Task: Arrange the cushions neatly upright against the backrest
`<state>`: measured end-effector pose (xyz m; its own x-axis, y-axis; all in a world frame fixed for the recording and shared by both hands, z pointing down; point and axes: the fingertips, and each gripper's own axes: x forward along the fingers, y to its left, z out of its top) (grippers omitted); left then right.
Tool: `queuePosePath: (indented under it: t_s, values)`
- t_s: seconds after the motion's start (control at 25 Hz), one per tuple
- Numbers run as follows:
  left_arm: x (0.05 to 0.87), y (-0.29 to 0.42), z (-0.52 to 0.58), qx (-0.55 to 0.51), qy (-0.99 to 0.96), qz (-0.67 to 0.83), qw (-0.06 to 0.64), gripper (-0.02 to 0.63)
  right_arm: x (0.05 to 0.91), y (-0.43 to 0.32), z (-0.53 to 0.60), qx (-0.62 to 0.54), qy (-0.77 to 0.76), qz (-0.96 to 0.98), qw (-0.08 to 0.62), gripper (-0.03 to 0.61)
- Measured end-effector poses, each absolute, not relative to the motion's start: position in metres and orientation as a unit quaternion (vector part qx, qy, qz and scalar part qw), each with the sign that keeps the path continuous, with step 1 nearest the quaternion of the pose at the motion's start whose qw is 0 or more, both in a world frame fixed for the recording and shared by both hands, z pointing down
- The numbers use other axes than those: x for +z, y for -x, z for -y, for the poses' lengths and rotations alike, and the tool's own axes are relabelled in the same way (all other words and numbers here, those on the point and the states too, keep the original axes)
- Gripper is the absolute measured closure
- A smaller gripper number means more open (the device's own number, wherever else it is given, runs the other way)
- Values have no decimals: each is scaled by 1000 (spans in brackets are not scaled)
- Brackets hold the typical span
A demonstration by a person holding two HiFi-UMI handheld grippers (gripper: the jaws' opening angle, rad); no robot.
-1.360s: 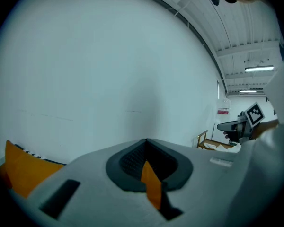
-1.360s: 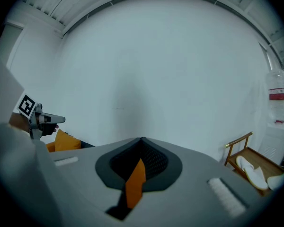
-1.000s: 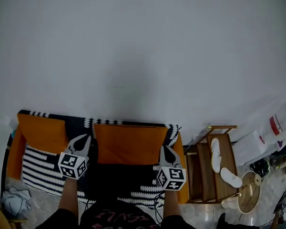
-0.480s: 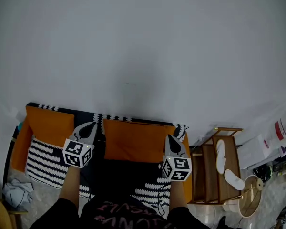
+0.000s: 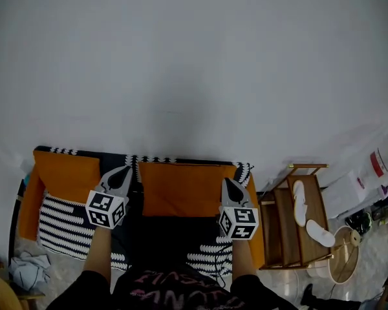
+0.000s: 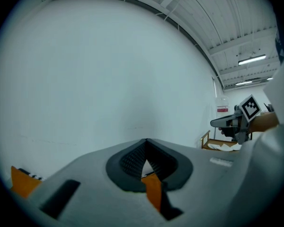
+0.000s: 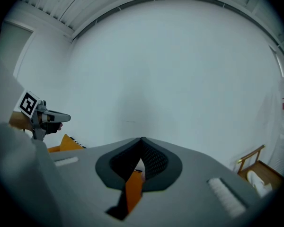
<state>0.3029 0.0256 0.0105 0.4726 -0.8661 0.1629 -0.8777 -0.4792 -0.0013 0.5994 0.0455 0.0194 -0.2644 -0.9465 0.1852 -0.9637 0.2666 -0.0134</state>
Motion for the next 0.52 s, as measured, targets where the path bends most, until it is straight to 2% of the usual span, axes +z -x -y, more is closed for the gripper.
queuePosePath:
  t_s: [0.52]
  values:
    - [9,-304,-24,65,-855,513,38,611,15,-606,-49,55,-607,790,71,566]
